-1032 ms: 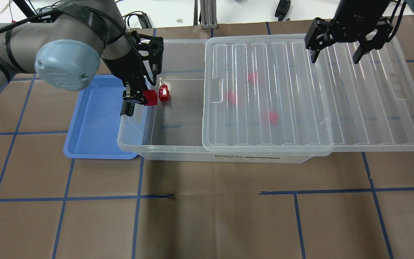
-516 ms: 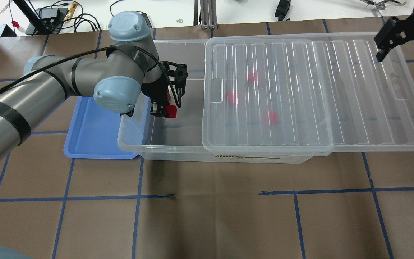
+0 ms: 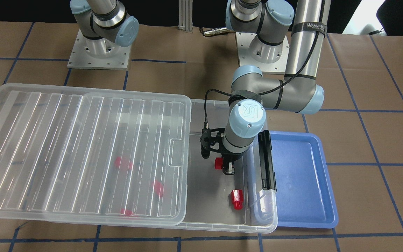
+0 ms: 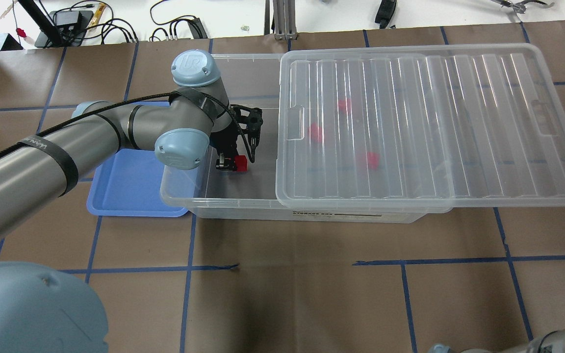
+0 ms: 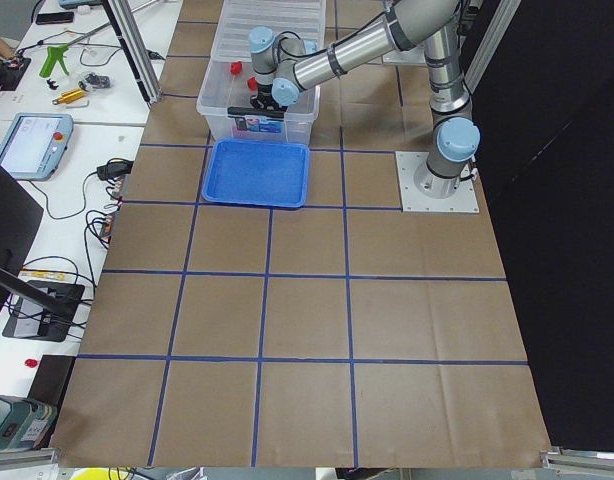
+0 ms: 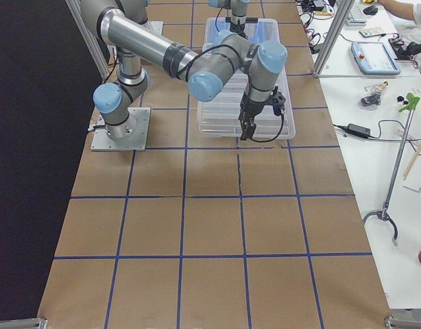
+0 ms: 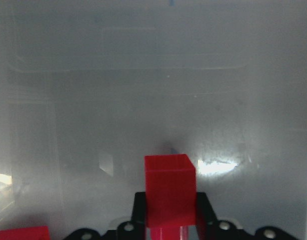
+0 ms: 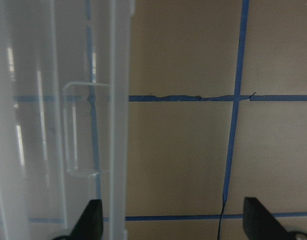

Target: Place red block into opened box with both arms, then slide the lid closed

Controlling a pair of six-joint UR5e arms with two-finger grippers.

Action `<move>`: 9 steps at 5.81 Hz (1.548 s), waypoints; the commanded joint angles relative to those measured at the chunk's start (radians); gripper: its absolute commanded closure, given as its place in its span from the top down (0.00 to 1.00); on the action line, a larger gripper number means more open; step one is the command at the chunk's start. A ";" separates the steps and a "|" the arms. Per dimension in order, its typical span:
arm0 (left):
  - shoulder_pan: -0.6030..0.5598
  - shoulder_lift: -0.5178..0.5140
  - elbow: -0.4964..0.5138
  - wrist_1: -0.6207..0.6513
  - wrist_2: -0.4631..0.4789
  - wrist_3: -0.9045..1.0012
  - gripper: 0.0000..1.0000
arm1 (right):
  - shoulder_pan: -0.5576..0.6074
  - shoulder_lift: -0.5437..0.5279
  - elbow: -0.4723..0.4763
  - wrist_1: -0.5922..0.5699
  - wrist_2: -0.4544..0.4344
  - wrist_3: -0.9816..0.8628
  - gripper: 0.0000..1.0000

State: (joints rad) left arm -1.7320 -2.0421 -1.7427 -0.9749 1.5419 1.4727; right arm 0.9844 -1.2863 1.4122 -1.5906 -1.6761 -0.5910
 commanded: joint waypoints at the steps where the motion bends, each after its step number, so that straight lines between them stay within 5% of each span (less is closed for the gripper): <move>1: 0.000 -0.012 0.002 0.007 -0.005 -0.003 0.93 | -0.047 0.082 0.001 -0.043 -0.004 -0.033 1.00; 3: 0.012 0.057 0.046 -0.077 0.004 -0.006 0.95 | -0.047 0.097 0.026 -0.045 0.009 -0.015 1.00; 6: 0.017 0.257 0.242 -0.498 -0.003 -0.101 0.95 | -0.035 0.070 0.080 -0.049 0.021 -0.006 1.00; 9: 0.054 0.358 0.243 -0.597 0.051 -0.450 0.98 | 0.060 0.044 0.091 -0.028 0.054 0.048 1.00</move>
State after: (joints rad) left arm -1.7002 -1.7041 -1.4944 -1.5555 1.5641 1.1381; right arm 1.0125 -1.2301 1.4977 -1.6266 -1.6440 -0.5574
